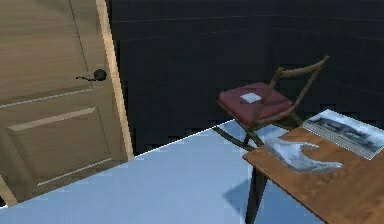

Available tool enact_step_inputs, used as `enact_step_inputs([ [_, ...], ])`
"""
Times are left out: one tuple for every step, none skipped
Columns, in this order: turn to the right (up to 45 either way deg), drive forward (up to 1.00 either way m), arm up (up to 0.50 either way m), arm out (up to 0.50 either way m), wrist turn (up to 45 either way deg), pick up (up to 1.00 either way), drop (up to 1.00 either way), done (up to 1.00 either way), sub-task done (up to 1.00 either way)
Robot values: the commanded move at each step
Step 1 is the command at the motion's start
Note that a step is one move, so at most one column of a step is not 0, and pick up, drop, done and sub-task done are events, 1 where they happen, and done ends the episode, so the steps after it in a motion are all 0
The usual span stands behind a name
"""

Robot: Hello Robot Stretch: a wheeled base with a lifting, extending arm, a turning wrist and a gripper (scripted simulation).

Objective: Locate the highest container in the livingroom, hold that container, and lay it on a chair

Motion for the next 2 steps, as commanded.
enact_step_inputs([
  [0.0, 0.00, 0.00, -0.08, 0.0, 0.00, 0.00, 0.00, 0.00],
  [0.0, 0.00, 0.00, 0.00, 0.0, 0.00, 0.00, 1.00, 0.00],
])
